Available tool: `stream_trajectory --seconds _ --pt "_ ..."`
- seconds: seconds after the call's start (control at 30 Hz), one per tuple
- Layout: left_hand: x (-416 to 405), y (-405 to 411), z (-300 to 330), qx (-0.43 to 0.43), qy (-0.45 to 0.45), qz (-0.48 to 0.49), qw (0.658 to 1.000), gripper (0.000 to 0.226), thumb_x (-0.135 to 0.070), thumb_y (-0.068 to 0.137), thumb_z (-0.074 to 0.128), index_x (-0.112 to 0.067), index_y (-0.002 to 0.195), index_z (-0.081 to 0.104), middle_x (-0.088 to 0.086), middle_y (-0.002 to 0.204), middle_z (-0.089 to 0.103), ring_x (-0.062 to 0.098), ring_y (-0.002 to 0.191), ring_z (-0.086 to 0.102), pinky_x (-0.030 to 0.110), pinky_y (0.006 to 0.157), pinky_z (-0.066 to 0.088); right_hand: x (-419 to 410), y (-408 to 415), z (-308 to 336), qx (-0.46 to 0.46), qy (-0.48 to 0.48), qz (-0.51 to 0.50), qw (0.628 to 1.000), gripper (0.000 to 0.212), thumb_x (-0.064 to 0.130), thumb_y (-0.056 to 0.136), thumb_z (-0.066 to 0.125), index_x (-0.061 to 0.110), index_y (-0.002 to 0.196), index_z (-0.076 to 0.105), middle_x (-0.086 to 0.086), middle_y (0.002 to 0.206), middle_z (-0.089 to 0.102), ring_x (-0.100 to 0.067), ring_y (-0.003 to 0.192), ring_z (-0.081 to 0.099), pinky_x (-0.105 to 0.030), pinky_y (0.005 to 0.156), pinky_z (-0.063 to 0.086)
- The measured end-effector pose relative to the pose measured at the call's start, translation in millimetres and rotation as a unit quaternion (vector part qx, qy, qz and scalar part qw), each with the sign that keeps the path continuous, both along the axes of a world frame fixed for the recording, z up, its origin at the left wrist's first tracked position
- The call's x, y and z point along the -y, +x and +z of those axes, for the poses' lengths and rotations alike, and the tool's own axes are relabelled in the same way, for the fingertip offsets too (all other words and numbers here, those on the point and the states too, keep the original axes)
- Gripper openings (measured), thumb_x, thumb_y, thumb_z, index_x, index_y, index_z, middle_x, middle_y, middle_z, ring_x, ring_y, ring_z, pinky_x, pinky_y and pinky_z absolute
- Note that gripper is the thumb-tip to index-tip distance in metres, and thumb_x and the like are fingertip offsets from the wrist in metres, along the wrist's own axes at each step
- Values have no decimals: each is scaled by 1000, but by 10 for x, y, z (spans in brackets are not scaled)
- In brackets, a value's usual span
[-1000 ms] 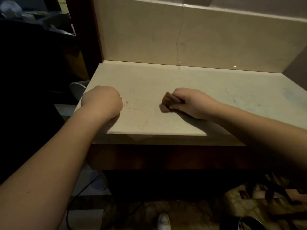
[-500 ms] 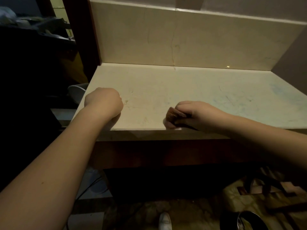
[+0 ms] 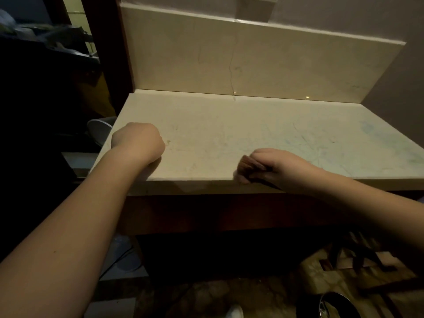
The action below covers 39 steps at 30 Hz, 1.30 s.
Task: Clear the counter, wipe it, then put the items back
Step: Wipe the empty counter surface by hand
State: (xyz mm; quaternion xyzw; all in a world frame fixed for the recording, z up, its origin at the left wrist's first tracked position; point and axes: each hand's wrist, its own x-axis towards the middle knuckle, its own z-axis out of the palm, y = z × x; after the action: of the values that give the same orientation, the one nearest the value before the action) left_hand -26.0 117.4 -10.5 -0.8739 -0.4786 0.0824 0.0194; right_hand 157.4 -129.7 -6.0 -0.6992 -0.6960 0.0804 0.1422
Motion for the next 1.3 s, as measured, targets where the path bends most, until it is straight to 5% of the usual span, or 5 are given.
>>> stream_trajectory --seconds 0.43,0.7,0.87,1.13,1.3 --pt "179 -7 -17 -13 47 -15 999 33 -5 80 56 -12 112 59 14 105 57 29 89 47 40 68 41 -207 -159 -17 17 28 31 999 16 28 90 62 14 96 66 0 90 59 -18 86 56 -36 74 44" --pt "275 -33 -31 139 6 16 990 33 -40 98 38 -17 108 60 6 97 57 27 90 54 43 82 50 -309 383 141 68 -29 -105 992 13 33 94 55 24 87 48 6 88 49 -16 82 48 -31 68 32" --pt "859 202 140 175 -53 -97 978 42 -47 96 44 -16 120 60 3 124 59 25 113 52 39 94 42 -959 702 115 89 -23 -138 986 11 32 96 52 21 99 50 -1 100 51 -20 88 47 -31 74 32" --pt "1055 447 134 126 -67 -126 982 52 -57 93 44 -22 131 52 2 144 45 22 128 44 40 102 39 -458 465 67 40 -24 6 999 10 38 93 55 29 95 51 14 87 42 -6 76 41 -22 64 30" --pt "1080 564 197 82 -73 -123 986 43 -61 90 46 -25 111 54 -2 132 51 21 118 47 39 91 44 -771 627 74 34 -14 -8 999 13 35 95 53 23 100 55 8 95 49 -15 86 49 -28 71 35"
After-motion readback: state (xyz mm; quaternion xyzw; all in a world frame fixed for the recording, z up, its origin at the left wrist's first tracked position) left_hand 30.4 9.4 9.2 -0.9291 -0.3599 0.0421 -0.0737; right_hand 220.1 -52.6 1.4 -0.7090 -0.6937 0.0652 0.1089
